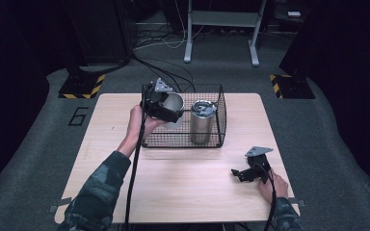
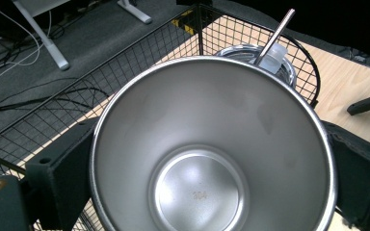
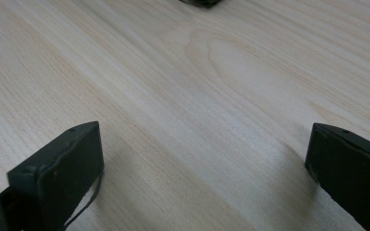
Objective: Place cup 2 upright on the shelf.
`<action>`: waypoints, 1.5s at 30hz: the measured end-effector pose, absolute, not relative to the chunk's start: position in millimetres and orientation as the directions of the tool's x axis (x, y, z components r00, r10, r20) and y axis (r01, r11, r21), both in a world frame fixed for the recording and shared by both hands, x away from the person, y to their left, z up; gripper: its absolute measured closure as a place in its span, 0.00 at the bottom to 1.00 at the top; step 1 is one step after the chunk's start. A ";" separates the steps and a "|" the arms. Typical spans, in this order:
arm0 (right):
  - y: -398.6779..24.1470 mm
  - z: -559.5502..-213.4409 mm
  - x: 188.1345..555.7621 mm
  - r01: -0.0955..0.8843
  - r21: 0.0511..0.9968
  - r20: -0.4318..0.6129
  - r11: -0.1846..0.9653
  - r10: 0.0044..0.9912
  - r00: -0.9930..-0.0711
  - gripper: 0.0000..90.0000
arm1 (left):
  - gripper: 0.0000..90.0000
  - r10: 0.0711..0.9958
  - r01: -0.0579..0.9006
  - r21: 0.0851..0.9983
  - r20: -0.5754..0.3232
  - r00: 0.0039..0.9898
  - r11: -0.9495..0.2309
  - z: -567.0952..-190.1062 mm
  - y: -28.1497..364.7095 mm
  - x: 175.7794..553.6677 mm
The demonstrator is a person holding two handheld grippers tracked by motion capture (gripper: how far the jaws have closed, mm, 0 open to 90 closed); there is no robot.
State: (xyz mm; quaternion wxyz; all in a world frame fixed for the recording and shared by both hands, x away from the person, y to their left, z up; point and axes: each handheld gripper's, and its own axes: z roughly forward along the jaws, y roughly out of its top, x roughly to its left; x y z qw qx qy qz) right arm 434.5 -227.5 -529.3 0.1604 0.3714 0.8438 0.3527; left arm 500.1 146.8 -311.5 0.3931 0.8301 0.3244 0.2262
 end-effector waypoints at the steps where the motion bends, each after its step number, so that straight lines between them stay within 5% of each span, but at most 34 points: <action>1: -227.5 -529.3 434.5 0.513 0.714 -0.009 0.475 0.740 -0.673 0.00 | 0.07 0.713 0.357 0.796 0.129 0.689 -0.489 -311.3 146.9 501.7; 45: -227.1 -529.5 434.5 0.516 0.716 -0.006 0.471 0.743 -0.669 0.00 | 0.07 0.780 0.474 0.754 0.079 0.621 -0.454 -350.3 142.6 550.3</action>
